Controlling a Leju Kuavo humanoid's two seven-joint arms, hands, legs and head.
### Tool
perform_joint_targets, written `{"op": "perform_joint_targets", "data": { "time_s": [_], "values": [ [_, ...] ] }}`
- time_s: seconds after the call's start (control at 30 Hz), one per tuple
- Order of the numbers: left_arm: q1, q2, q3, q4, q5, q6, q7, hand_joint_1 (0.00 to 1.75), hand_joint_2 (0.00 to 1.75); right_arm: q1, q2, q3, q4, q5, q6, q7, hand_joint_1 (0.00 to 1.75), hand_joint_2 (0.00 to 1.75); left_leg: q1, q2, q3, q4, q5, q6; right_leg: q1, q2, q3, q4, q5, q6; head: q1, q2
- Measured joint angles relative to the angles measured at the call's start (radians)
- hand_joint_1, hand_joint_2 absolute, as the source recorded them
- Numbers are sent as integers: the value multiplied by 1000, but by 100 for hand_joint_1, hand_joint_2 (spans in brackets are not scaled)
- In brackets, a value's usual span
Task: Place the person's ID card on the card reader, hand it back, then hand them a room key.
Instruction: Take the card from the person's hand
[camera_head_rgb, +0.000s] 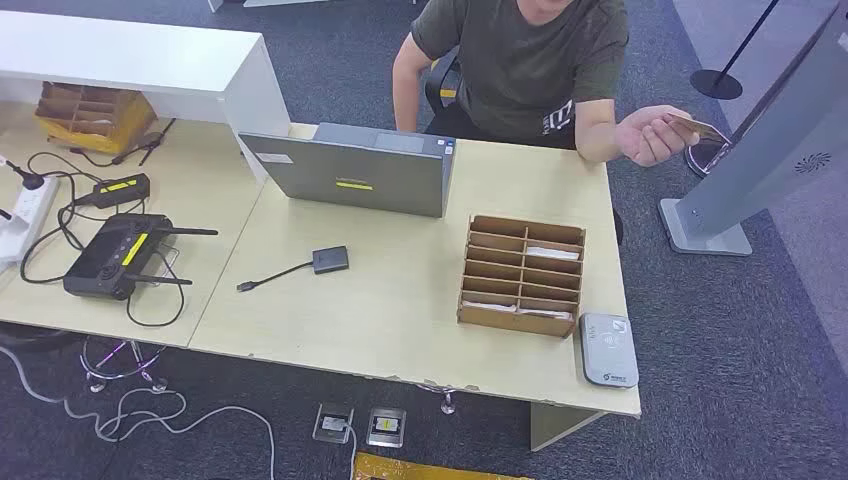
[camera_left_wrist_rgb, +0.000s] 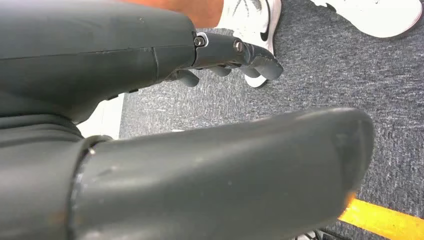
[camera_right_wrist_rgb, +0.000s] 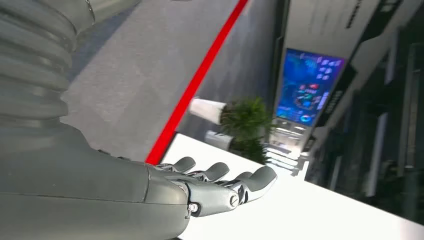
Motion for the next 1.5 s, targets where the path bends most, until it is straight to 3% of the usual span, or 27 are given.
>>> {"op": "perform_joint_targets", "data": {
  "time_s": [0.37, 0.67, 0.93, 1.2, 1.33, 1.5],
  "values": [
    [-2, 0, 0, 0, 1, -5, 0, 0, 0, -66, -66, 227, -155, 129, 17, 100, 0, 175, 0, -1, -1, 0, 0, 0, 0, 0, 0, 0, 0, 0, 0, 0],
    [-5, -2, 0, 0, -11, -13, -1, 0, 0, -247, -145, 541, -174, 167, 239, 178, 0, 175, 0, -1, -1, 0, 1, 0, 0, -1, 0, 1, 0, 0, 0, 0],
    [-8, -4, 0, 0, -12, -22, -1, 0, 0, -367, -155, 732, -160, 181, 326, 179, 0, 175, 0, -1, -1, 0, 1, 0, 0, 0, -1, 1, 0, 0, 0, 0],
    [-9, -6, 0, 0, -14, -23, -1, 0, 0, -399, -155, 790, -148, 194, 364, 174, 0, 175, 0, -2, -2, 0, 1, 0, 0, -1, -1, 1, 0, 0, 0, 0],
    [-15, -12, 0, 0, -29, -23, 1, 0, 0, -547, -152, 989, -93, 245, 552, 189, 0, 175, 1, -3, -2, 0, 2, 0, 1, -3, -1, 1, 0, 0, 0, 0],
    [-22, -15, 0, 0, -33, -27, 4, 0, 0, -623, -142, 1102, -40, 260, 595, 193, 0, 175, 1, -4, -2, 0, 2, 0, 1, -4, -1, 1, 0, 0, 0, 0]
  ]
}}
